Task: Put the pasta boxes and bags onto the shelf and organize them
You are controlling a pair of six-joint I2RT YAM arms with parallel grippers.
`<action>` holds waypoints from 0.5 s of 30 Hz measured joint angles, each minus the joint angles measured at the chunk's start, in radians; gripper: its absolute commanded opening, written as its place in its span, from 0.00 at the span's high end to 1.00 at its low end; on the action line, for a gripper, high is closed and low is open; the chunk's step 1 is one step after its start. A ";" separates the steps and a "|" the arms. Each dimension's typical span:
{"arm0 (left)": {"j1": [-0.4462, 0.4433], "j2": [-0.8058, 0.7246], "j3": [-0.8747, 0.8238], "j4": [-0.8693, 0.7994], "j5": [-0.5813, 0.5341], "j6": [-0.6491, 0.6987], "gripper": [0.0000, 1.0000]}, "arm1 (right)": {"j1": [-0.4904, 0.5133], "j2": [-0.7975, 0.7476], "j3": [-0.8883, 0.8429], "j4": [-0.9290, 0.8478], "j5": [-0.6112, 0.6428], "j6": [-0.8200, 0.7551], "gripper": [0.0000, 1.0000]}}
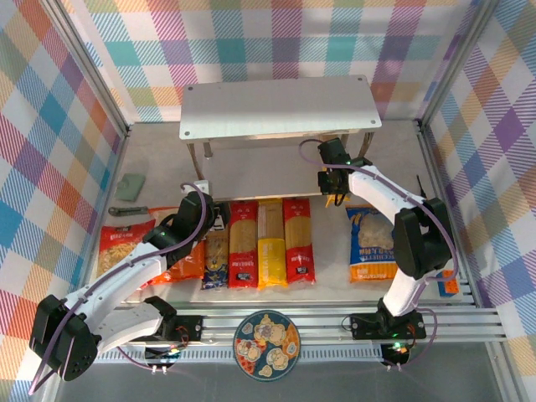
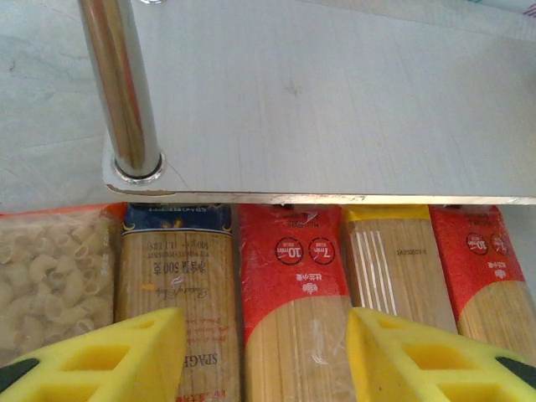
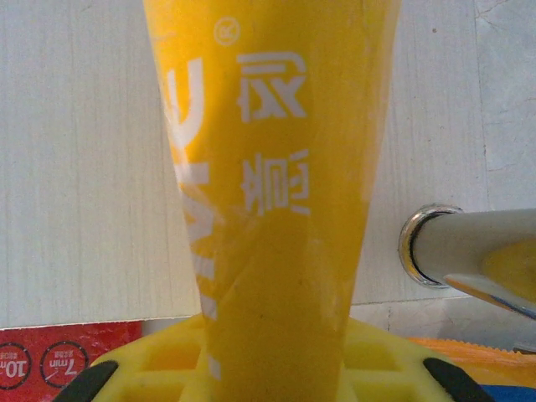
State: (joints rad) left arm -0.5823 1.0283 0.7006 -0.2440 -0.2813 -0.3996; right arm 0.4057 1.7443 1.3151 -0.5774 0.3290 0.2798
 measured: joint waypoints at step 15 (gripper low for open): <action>0.000 0.000 0.000 -0.017 0.000 0.000 0.47 | -0.008 0.011 0.000 0.019 -0.008 0.000 0.60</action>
State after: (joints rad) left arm -0.5823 1.0283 0.7006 -0.2607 -0.2813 -0.4000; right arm 0.3973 1.7554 1.3148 -0.5579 0.3210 0.2794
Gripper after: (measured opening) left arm 0.533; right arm 0.390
